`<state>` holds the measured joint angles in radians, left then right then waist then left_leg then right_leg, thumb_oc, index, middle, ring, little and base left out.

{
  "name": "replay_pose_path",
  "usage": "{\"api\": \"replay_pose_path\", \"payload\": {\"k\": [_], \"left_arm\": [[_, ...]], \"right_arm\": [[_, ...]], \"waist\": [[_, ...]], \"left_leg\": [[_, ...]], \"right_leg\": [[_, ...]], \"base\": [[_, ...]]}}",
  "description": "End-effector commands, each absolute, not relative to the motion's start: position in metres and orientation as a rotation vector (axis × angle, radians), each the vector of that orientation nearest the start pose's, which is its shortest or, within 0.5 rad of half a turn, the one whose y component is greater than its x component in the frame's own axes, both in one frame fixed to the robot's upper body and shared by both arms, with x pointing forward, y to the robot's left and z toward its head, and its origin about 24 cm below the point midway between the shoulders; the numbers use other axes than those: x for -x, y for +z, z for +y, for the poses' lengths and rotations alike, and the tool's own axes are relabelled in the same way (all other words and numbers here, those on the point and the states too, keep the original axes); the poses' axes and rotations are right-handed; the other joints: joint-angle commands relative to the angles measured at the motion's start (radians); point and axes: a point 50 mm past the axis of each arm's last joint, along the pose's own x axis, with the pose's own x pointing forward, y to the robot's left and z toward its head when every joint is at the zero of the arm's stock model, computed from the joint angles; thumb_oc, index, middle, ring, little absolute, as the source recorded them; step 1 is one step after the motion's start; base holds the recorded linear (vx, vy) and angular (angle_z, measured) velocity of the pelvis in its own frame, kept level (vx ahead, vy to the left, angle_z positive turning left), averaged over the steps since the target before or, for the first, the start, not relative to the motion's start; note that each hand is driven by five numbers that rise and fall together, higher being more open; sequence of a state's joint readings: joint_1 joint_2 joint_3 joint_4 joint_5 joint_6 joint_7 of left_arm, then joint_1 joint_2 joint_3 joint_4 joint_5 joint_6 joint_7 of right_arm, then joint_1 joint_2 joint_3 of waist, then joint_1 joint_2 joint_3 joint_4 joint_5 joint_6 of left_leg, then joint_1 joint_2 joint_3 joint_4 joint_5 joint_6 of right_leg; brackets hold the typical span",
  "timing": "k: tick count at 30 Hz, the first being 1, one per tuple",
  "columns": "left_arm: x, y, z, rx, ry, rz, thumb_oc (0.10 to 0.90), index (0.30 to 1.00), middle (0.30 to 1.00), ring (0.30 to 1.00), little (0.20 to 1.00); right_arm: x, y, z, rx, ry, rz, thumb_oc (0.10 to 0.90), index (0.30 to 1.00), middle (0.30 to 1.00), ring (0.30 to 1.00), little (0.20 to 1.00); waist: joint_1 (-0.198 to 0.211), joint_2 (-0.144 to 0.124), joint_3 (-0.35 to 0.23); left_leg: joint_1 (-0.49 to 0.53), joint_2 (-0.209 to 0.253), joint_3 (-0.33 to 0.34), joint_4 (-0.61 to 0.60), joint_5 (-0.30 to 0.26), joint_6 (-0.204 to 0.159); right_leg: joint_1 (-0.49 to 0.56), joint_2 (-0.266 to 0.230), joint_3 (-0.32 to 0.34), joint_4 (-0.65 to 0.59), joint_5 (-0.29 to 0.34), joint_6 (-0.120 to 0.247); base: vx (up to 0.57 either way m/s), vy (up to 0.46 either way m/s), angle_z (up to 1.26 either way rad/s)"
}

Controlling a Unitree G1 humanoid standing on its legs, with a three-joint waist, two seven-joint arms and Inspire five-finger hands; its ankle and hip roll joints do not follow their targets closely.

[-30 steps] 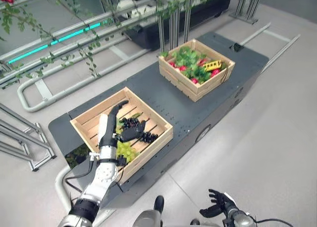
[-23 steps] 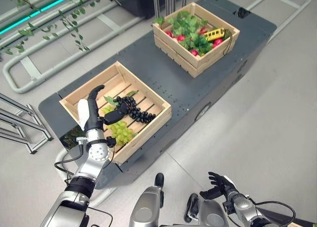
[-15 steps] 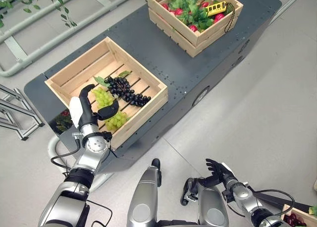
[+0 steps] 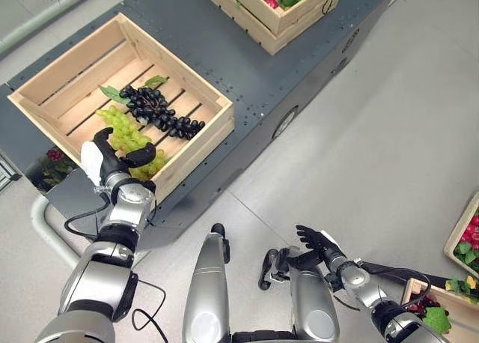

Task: Pick up the fruits from the basket on one side to the basket on the other side

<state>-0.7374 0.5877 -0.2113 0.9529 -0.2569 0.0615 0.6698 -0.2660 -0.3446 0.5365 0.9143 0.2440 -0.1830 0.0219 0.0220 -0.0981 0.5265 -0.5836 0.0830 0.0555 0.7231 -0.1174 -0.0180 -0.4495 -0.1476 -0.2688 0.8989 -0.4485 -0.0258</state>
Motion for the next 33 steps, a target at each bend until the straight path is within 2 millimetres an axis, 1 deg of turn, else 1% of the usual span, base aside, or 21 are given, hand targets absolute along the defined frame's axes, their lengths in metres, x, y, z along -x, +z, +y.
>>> {"api": "replay_pose_path", "payload": {"k": [1,4,7,11,16,19,20,23,25,26,31,33], "left_arm": [[-0.351,0.145,0.334,-0.437,0.945,0.062,0.800,0.900,0.900,0.900,0.900],[-0.357,0.151,0.331,-0.425,0.929,0.094,0.800,0.900,0.900,0.900,0.900],[-0.361,0.152,0.330,-0.396,0.916,0.157,0.800,0.900,0.900,0.900,0.900],[-0.363,0.147,0.329,-0.364,0.928,0.251,0.800,0.900,0.900,0.900,0.900],[-0.360,0.140,0.334,-0.381,0.933,0.344,0.800,0.900,0.900,0.900,0.900],[-0.358,0.132,0.336,-0.416,0.912,0.424,0.800,0.900,0.900,0.900,0.900],[-0.358,0.132,0.336,-0.416,0.912,0.424,0.800,0.900,0.900,0.900,0.900],[-0.358,0.129,0.337,-0.490,0.855,0.494,0.800,0.900,0.900,0.900,0.900],[-0.359,0.130,0.336,-0.534,0.821,0.533,0.800,0.900,0.900,0.900,0.900],[-0.359,0.132,0.336,-0.582,0.801,0.563,0.800,0.900,0.900,0.900,0.900],[-0.361,0.136,0.336,-0.614,0.753,0.599,0.800,0.900,0.900,0.900,0.900],[-0.362,0.141,0.337,-0.644,0.716,0.611,0.800,0.900,0.900,0.900,0.900]], "right_arm": [[-0.231,-0.086,-0.186,0.347,0.237,0.553,0.800,0.900,0.900,0.900,0.900],[-0.235,-0.084,-0.183,0.338,0.233,0.541,0.800,0.900,0.900,0.900,0.900],[-0.238,-0.082,-0.179,0.330,0.233,0.532,0.800,0.900,0.900,0.900,0.900],[-0.245,-0.079,-0.172,0.329,0.235,0.517,0.800,0.900,0.900,0.900,0.900],[-0.251,-0.076,-0.169,0.326,0.230,0.506,0.800,0.900,0.900,0.900,0.900],[-0.254,-0.075,-0.168,0.333,0.223,0.505,0.800,0.900,0.900,0.900,0.900],[-0.254,-0.075,-0.168,0.333,0.223,0.505,0.800,0.900,0.900,0.900,0.900],[-0.256,-0.073,-0.171,0.341,0.216,0.501,0.800,0.900,0.900,0.900,0.900],[-0.258,-0.072,-0.172,0.339,0.212,0.499,0.800,0.900,0.900,0.900,0.900],[-0.260,-0.070,-0.171,0.337,0.211,0.493,0.800,0.900,0.900,0.900,0.900],[-0.262,-0.068,-0.171,0.336,0.209,0.482,0.800,0.900,0.900,0.900,0.900],[-0.264,-0.067,-0.172,0.338,0.204,0.479,0.800,0.900,0.900,0.900,0.900]], "waist": [[0.002,-0.024,-0.012],[0.000,-0.030,-0.007],[-0.005,-0.036,-0.007],[-0.011,-0.043,-0.007],[-0.013,-0.048,-0.006],[-0.016,-0.051,-0.006],[-0.016,-0.051,-0.006],[-0.020,-0.050,-0.006],[-0.022,-0.051,-0.006],[-0.026,-0.053,-0.006],[-0.033,-0.058,-0.006],[-0.038,-0.061,-0.006]], "left_leg": [[0.075,-0.009,0.048,-0.023,-0.085,0.067],[0.069,-0.006,0.049,-0.026,-0.087,0.070],[0.067,-0.003,0.050,-0.036,-0.090,0.072],[0.058,-0.001,0.049,-0.051,-0.087,0.074],[0.059,0.000,0.048,-0.067,-0.087,0.077],[0.059,-0.001,0.047,-0.078,-0.084,0.078],[0.059,-0.001,0.047,-0.078,-0.084,0.078],[0.052,0.000,0.047,-0.086,-0.081,0.080],[0.046,0.001,0.048,-0.088,-0.079,0.081],[0.040,0.001,0.047,-0.090,-0.078,0.081],[0.026,0.004,0.047,-0.094,-0.077,0.084],[0.012,0.009,0.049,-0.092,-0.076,0.084]], "right_leg": [[0.056,0.003,0.048,-0.068,0.124,-0.009],[0.043,0.005,0.046,-0.068,0.132,-0.005],[0.029,0.007,0.048,-0.070,0.142,0.003],[0.007,0.009,0.046,-0.078,0.160,0.013],[-0.004,0.010,0.044,-0.085,0.170,0.017],[-0.011,0.012,0.042,-0.090,0.174,0.017],[-0.011,0.012,0.042,-0.090,0.174,0.017],[-0.029,0.011,0.042,-0.086,0.176,0.016],[-0.041,0.011,0.040,-0.080,0.178,0.016],[-0.051,0.012,0.040,-0.077,0.183,0.018],[-0.073,0.014,0.040,-0.076,0.187,0.018],[-0.089,0.017,0.041,-0.075,0.191,0.018]], "base": [[0.03,-0.008,0.01],[0.00,-0.007,0.02],[0.00,-0.006,0.06],[-0.02,-0.006,0.04],[0.00,0.000,0.00],[0.00,0.000,0.00],[0.00,0.000,0.00],[0.00,0.000,0.00],[0.00,0.000,0.00],[0.00,0.000,0.00],[0.00,0.000,0.00],[-0.02,0.032,-0.01]]}}
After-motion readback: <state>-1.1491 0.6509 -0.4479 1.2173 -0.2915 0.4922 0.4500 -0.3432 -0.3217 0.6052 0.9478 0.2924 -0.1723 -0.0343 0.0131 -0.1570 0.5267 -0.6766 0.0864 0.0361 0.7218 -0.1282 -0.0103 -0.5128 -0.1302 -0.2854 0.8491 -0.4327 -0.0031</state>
